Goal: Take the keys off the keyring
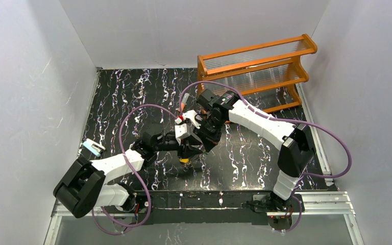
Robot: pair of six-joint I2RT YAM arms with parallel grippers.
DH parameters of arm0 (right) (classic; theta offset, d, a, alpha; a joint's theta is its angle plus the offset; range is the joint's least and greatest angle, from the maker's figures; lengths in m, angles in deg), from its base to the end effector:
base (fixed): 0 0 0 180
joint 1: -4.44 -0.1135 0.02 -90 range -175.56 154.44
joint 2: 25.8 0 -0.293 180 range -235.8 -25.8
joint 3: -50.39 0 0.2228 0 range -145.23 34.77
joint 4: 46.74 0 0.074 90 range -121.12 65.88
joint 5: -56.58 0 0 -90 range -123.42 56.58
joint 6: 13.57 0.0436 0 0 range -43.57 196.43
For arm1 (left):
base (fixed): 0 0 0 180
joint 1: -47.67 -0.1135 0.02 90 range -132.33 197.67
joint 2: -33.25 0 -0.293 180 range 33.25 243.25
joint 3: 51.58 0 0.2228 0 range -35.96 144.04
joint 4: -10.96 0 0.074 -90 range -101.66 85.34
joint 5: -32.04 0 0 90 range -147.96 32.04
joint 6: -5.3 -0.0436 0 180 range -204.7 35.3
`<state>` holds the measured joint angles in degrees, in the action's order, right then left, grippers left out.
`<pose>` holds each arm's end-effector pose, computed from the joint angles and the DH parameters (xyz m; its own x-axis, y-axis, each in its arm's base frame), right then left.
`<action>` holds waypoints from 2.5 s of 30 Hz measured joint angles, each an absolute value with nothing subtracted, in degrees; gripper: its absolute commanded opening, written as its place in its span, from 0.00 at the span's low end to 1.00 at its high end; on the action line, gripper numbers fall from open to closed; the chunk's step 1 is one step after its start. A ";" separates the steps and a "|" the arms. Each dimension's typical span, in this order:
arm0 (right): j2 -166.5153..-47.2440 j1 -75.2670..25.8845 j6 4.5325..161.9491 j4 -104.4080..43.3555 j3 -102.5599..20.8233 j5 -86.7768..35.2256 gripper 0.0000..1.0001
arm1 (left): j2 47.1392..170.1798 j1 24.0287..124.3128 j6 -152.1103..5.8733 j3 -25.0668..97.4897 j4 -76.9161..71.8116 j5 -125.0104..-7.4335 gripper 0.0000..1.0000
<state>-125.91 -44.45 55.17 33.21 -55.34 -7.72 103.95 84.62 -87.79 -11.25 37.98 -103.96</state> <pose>0.1986 0.2564 0.3147 -0.3159 -0.8589 -0.4031 -0.9340 0.2069 0.2912 0.1566 -0.1570 0.2713 0.0068 0.0417 -0.9991 0.9925 0.1214 0.0118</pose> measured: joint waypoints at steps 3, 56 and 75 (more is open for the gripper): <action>-125.91 -44.45 54.97 33.17 -55.32 -7.70 0.01 | 105.59 84.58 -87.75 -10.26 37.60 -106.19 0.35; -82.18 -44.16 65.84 -51.53 7.50 -13.32 0.39 | 101.68 84.49 -58.26 -25.96 75.94 -89.66 0.00; -88.01 -44.16 64.59 -67.72 11.67 -7.11 0.40 | 110.03 84.47 -56.08 -19.86 81.08 -101.95 0.00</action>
<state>-88.01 -44.16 64.59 -67.72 11.67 -7.11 110.03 84.47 -56.08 -19.86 81.08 -101.95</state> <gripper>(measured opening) 0.399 0.009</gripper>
